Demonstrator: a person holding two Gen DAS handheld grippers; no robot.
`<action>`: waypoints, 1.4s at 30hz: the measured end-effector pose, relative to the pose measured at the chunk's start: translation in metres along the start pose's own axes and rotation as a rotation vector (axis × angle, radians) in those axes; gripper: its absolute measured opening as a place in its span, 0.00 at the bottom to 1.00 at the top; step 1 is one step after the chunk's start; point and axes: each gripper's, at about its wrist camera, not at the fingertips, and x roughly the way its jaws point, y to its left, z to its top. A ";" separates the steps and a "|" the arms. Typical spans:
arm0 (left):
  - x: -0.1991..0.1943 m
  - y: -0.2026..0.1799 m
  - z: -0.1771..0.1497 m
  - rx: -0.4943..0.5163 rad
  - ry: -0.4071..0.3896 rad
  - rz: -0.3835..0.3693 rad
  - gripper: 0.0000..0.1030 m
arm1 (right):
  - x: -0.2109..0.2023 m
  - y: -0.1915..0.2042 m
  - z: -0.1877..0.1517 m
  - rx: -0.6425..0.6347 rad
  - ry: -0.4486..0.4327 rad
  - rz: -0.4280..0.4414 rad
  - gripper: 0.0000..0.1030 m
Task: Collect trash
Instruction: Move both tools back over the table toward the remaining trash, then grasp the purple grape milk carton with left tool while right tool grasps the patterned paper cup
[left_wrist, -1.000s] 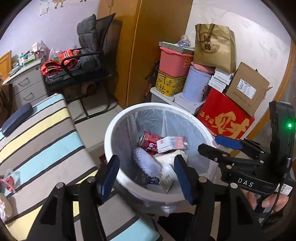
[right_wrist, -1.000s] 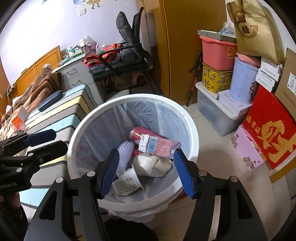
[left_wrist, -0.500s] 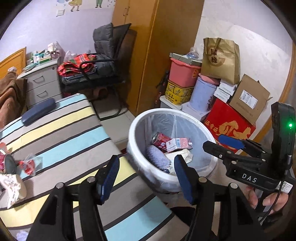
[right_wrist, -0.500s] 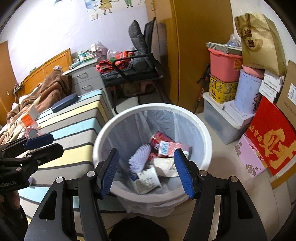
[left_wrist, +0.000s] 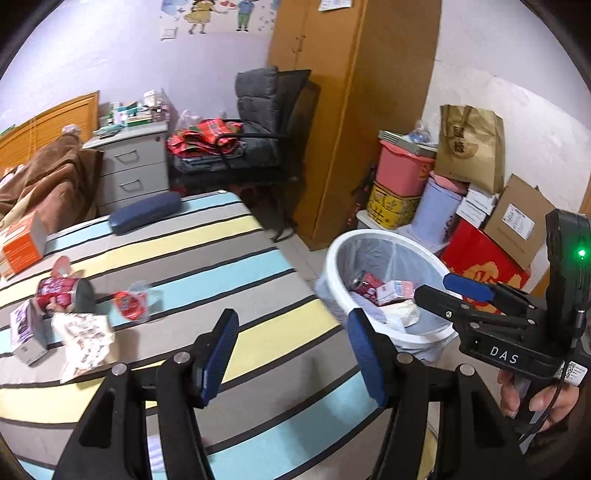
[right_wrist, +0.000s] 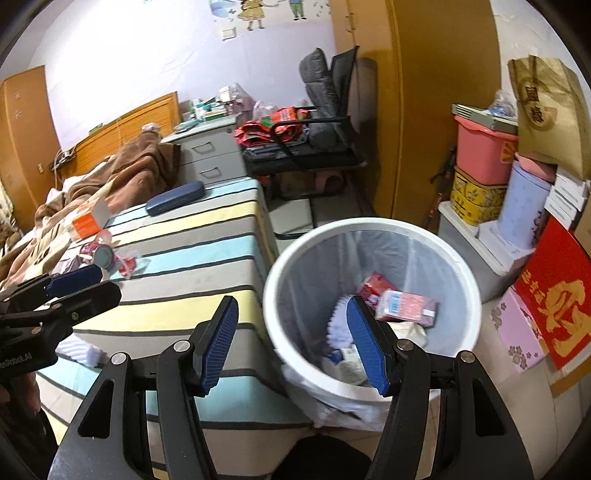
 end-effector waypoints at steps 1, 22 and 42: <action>-0.002 0.003 -0.001 -0.002 -0.003 0.011 0.62 | 0.000 0.004 0.000 -0.003 -0.001 0.006 0.61; -0.060 0.145 -0.033 -0.198 -0.049 0.249 0.63 | 0.034 0.113 0.003 -0.155 0.049 0.176 0.61; -0.033 0.253 -0.036 -0.276 0.058 0.343 0.66 | 0.094 0.208 0.022 -0.343 0.119 0.348 0.61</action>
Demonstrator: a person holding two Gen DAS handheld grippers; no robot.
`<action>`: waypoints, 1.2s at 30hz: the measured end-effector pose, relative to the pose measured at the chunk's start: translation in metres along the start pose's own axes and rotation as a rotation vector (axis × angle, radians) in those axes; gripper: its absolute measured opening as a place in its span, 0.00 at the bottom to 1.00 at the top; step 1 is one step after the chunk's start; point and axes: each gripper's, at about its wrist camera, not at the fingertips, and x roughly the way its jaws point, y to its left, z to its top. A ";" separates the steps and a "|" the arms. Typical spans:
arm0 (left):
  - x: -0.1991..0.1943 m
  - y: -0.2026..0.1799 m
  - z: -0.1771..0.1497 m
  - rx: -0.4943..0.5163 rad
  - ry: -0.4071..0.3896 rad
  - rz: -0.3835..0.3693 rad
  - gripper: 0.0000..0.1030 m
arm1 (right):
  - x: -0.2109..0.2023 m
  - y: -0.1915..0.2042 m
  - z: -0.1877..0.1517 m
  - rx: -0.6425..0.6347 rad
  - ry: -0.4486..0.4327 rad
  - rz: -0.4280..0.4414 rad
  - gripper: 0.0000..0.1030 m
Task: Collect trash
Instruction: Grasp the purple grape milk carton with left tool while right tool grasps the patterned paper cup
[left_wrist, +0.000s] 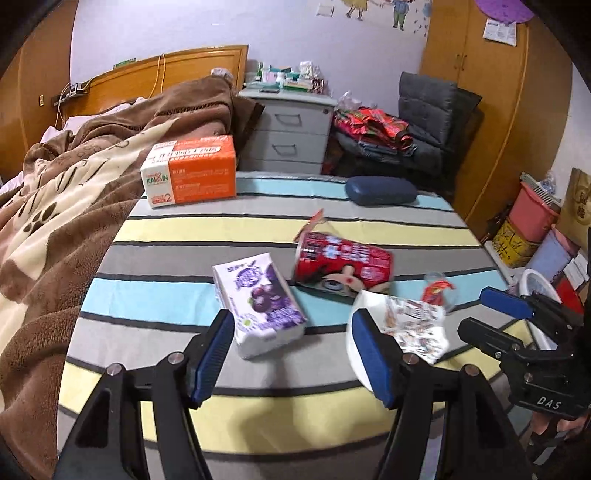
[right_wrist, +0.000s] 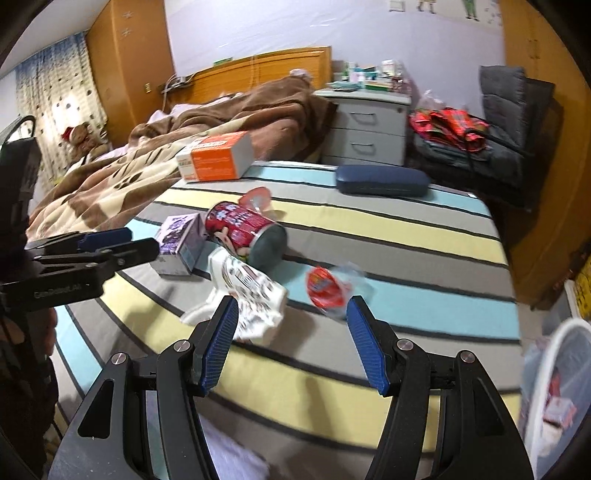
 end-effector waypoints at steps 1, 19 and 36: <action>0.004 0.002 0.001 -0.006 0.010 0.001 0.66 | 0.006 0.002 0.002 -0.014 0.009 0.005 0.61; 0.036 0.005 0.019 0.022 0.045 0.036 0.70 | 0.036 0.008 0.005 -0.092 0.123 0.108 0.39; 0.053 0.015 0.013 -0.042 0.077 0.079 0.73 | 0.030 -0.003 0.001 -0.033 0.096 0.089 0.27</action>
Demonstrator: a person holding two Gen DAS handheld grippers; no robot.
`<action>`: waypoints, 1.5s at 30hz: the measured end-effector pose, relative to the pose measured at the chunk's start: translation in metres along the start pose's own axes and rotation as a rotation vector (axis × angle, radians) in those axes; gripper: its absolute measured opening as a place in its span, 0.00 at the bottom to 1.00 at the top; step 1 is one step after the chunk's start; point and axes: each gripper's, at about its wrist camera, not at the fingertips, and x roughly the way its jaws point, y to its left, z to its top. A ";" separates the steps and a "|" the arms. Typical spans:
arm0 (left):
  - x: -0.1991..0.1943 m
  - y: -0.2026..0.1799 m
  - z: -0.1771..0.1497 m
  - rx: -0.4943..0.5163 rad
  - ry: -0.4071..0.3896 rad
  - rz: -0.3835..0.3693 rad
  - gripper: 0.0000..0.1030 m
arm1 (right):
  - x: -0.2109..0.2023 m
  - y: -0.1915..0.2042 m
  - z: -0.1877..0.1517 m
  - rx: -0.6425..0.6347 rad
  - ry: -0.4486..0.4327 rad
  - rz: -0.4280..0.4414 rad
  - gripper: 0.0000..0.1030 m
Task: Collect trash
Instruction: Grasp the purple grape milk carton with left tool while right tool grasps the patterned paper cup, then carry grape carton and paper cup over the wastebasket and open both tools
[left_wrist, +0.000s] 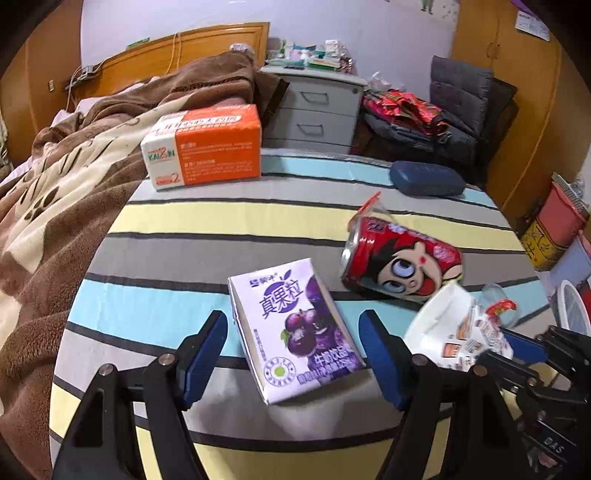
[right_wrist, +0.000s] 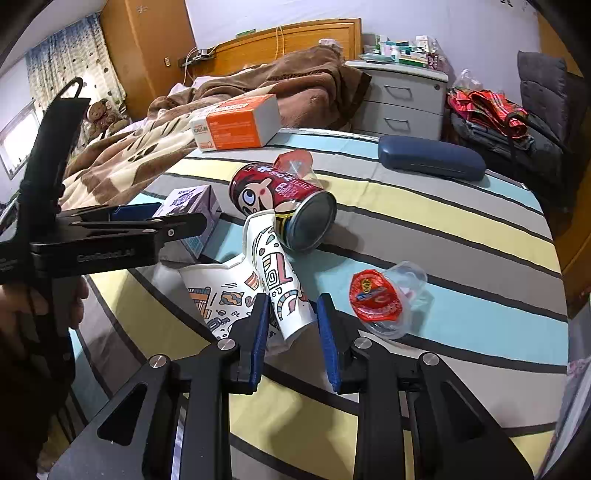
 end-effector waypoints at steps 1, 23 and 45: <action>0.003 0.000 0.000 -0.004 0.004 0.002 0.73 | 0.000 -0.001 0.000 0.001 -0.003 -0.003 0.27; -0.033 -0.015 -0.022 -0.011 -0.050 -0.012 0.65 | -0.026 -0.014 -0.018 0.076 -0.054 -0.014 0.26; -0.025 -0.027 -0.042 -0.028 0.002 0.006 0.55 | -0.052 -0.029 -0.036 0.153 -0.100 -0.037 0.26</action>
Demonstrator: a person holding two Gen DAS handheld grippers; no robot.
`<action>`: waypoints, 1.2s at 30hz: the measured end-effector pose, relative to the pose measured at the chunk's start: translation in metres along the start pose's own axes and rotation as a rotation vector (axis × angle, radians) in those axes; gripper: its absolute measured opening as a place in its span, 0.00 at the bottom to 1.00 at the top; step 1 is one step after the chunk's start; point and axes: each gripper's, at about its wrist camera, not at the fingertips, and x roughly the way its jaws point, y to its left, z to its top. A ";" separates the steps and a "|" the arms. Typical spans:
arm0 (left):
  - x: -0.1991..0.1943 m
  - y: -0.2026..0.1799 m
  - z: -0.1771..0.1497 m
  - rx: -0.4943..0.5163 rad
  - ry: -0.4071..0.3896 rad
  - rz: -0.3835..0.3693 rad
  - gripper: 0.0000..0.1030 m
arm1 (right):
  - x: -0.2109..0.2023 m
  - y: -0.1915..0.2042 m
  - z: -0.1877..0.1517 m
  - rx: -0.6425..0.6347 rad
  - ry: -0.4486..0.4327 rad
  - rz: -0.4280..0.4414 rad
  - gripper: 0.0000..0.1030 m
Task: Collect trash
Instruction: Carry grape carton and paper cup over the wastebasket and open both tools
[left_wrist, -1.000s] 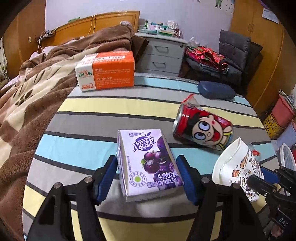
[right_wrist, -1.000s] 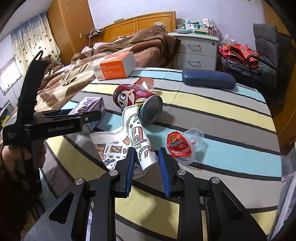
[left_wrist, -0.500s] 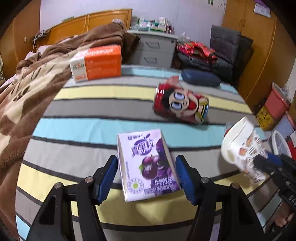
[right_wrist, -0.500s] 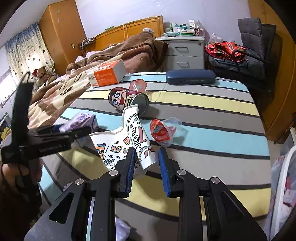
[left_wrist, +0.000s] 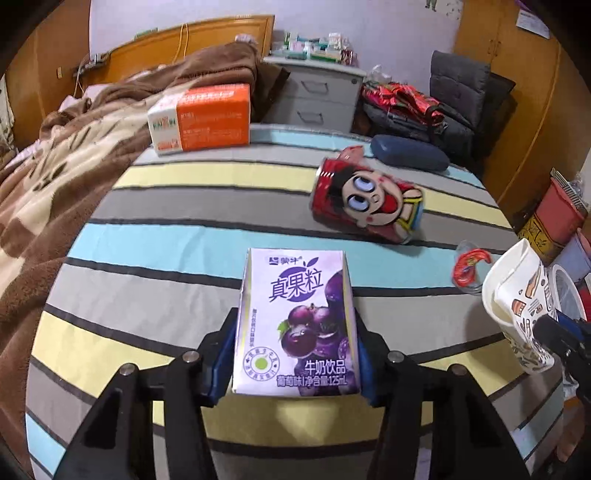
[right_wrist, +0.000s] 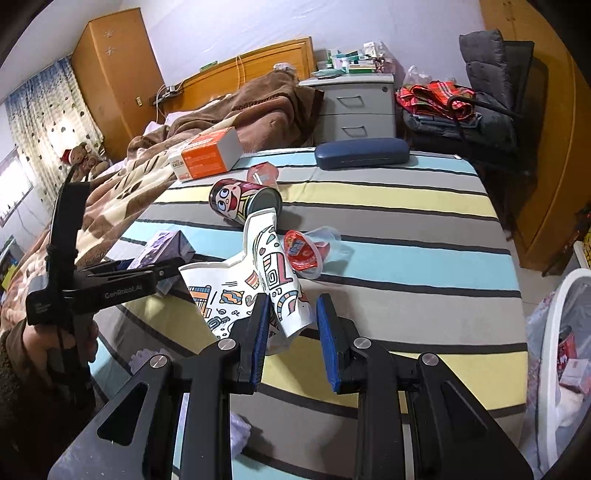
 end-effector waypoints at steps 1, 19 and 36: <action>-0.004 -0.003 0.000 0.007 -0.006 -0.010 0.55 | -0.002 -0.001 0.000 0.005 -0.005 -0.002 0.26; -0.075 -0.119 -0.011 0.194 -0.134 -0.193 0.55 | -0.078 -0.058 -0.024 0.127 -0.136 -0.122 0.26; -0.085 -0.255 -0.025 0.390 -0.137 -0.360 0.55 | -0.143 -0.137 -0.056 0.271 -0.200 -0.333 0.26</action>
